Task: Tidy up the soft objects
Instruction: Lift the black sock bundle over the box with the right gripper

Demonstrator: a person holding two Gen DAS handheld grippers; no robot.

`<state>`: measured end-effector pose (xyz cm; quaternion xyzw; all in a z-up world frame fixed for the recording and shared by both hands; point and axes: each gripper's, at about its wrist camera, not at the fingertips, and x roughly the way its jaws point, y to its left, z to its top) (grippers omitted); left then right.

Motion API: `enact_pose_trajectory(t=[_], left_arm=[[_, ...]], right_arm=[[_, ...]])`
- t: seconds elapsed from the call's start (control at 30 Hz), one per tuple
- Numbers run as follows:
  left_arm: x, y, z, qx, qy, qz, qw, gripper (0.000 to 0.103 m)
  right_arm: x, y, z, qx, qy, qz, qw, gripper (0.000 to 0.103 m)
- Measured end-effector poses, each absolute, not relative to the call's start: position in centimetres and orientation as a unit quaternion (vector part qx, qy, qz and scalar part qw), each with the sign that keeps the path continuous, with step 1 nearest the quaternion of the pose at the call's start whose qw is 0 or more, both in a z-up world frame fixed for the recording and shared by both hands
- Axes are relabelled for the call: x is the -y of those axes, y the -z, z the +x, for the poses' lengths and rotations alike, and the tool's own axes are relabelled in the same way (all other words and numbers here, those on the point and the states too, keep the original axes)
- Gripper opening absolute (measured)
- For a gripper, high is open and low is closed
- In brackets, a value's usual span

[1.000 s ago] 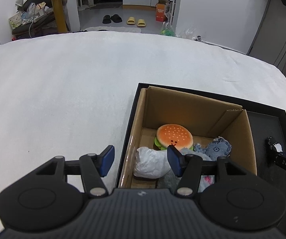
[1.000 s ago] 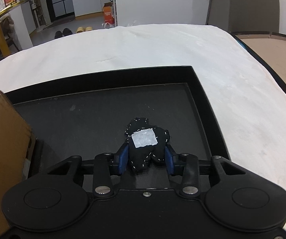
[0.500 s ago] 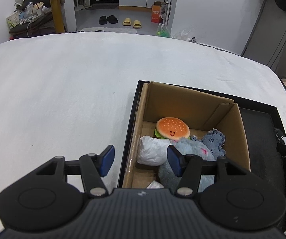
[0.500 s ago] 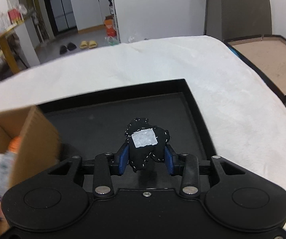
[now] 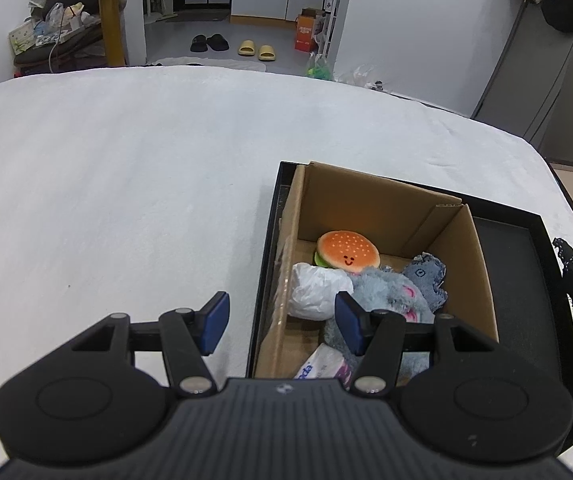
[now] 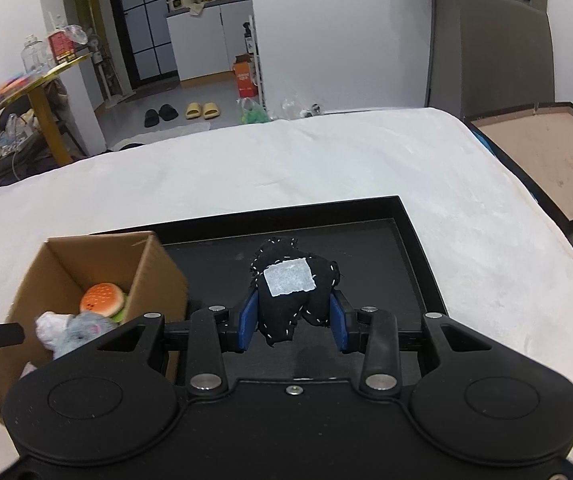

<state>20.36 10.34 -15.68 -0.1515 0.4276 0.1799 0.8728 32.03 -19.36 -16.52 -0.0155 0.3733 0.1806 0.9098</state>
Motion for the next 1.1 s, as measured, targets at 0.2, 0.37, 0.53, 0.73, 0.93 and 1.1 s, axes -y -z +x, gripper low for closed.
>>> enact_pose_trajectory(t=[0.2, 0.37, 0.53, 0.73, 0.93, 1.1], left_arm=[[-10.5, 15.8, 19.8, -0.425, -0.172, -0.152, 0.875, 0.056], [-10.5, 16.1, 19.2, -0.426, -0.16, -0.154, 0.877, 0.056], [-10.9, 16.4, 18.5, -0.428, -0.153, -0.158, 0.877, 0.053], [-11.3, 17.0, 17.9, -0.433, -0.137, -0.169, 0.875, 0.045], [-11.7, 17.5, 17.4, -0.433, -0.121, -0.181, 0.875, 0.033], [-12.1, 17.7, 17.0, -0.431, -0.109, -0.193, 0.874, 0.015]], right_arm=[[18.4, 15.3, 30.3, -0.365, -0.193, -0.022, 0.91, 0.037], [17.4, 14.1, 29.4, -0.354, -0.208, -0.024, 0.912, 0.037], [16.0, 13.3, 28.4, -0.347, -0.226, -0.032, 0.91, 0.037], [14.2, 12.6, 27.3, -0.343, -0.252, -0.05, 0.903, 0.037], [12.5, 12.3, 26.4, -0.342, -0.27, -0.066, 0.898, 0.038], [10.8, 12.5, 25.4, -0.349, -0.295, -0.085, 0.886, 0.039]])
